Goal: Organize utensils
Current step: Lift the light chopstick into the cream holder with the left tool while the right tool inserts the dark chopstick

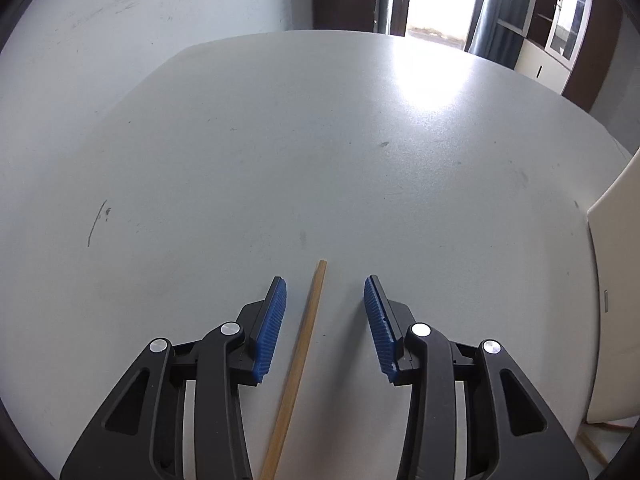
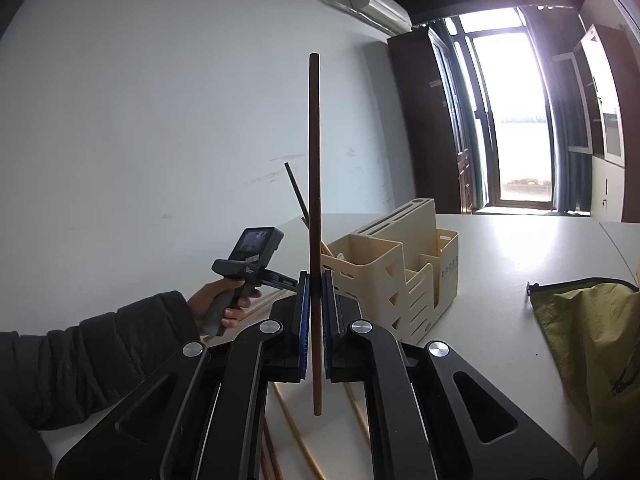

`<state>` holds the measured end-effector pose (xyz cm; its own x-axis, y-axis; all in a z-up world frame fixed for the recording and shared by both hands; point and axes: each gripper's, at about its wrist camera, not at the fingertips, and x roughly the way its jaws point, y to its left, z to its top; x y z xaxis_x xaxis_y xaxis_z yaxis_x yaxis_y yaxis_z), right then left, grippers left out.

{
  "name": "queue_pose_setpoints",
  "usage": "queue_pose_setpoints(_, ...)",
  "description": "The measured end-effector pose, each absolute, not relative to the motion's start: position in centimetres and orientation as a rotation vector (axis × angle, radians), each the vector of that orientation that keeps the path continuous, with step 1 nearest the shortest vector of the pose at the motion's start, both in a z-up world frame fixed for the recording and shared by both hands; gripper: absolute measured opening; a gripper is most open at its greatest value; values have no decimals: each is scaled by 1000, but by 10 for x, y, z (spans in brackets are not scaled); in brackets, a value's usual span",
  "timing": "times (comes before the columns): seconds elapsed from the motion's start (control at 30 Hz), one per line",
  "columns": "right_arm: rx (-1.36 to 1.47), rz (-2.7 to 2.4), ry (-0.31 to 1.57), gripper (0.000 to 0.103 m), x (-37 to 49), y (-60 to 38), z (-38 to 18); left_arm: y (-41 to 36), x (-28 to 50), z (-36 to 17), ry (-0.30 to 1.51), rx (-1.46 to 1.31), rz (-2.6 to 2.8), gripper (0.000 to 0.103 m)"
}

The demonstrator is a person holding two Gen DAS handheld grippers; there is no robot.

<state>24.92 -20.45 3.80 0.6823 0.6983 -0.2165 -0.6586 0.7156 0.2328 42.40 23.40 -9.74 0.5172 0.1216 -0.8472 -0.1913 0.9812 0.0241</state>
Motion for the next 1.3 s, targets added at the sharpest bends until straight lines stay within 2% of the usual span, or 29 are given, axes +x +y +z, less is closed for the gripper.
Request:
queue_pose_setpoints(0.03, 149, 768, 302, 6, 251, -205, 37, 235, 424, -98, 1012, -91, 169, 36)
queue_pose_setpoints(0.1, 162, 773, 306, 6, 253, -207, 36, 239, 423, -99, 1016, -95, 172, 7)
queue_pose_setpoints(0.2, 167, 773, 309, 6, 254, -207, 35, 247, 425, -97, 1037, -118, 131, 4)
queue_pose_setpoints(0.47, 175, 781, 298, 6, 251, -205, 35, 262, 414, -96, 1054, -183, 116, 4)
queue_pose_setpoints(0.57, 176, 783, 289, 6, 250, -205, 37, 262, 399, -75, 1010, -222, 90, 4)
queue_pose_setpoints(0.77, 185, 774, 266, 6, 246, -208, 42, 245, 341, 16, 825, -216, 14, 4)
queue_pose_setpoints(1.07, 175, 762, 228, 6, 240, -201, 54, 176, 246, 149, 570, -153, -145, 4)
queue_pose_setpoints(1.3, 101, 710, 206, 6, 263, -183, 93, 132, 237, 222, 383, -156, -107, 4)
